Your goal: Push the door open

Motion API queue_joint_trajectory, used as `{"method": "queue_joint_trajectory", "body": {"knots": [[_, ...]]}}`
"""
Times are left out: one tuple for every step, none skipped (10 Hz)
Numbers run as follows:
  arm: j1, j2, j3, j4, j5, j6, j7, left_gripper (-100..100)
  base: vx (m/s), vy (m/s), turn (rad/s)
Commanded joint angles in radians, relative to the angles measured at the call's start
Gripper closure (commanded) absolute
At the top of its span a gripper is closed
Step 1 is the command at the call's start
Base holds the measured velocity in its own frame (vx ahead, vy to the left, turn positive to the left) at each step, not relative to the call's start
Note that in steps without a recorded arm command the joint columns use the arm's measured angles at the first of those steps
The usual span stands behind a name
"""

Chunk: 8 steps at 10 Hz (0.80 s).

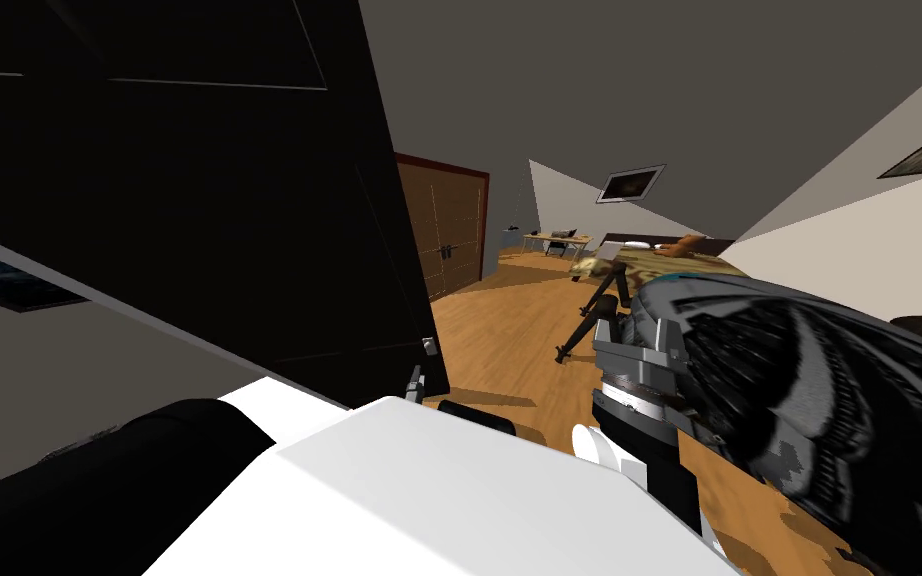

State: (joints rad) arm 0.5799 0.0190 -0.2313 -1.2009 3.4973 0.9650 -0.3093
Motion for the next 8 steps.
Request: {"method": "queue_joint_trajectory", "body": {"knots": [[0.007, -0.024, 0.002, -0.002, 0.029, 0.011, -0.01, -100, -0.071, -0.13, 0.033], [0.011, -0.046, 0.002, -0.004, 0.041, 0.015, -0.013, -100, -0.055, -0.105, 0.021], [0.007, -0.034, 0.002, -0.002, 0.033, 0.012, -0.011, -100, -0.022, -0.046, 0.008], [0.0, -0.004, 0.008, 0.001, 0.036, 0.01, -0.012, -100, 0.128, 0.041, -0.015], [-0.005, 0.005, 0.011, 0.003, 0.037, 0.008, -0.013, -100, 0.219, 0.07, -0.026], [-0.009, 0.009, 0.015, 0.005, 0.038, 0.006, -0.013, -100, 0.227, 0.093, -0.013], [-0.014, 0.009, 0.018, 0.006, 0.039, 0.004, -0.013, -100, 0.21, 0.073, -0.018], [-0.021, 0.0, 0.024, 0.009, 0.04, 0.001, -0.014, -100, 0.203, 0.061, -0.007]]}}
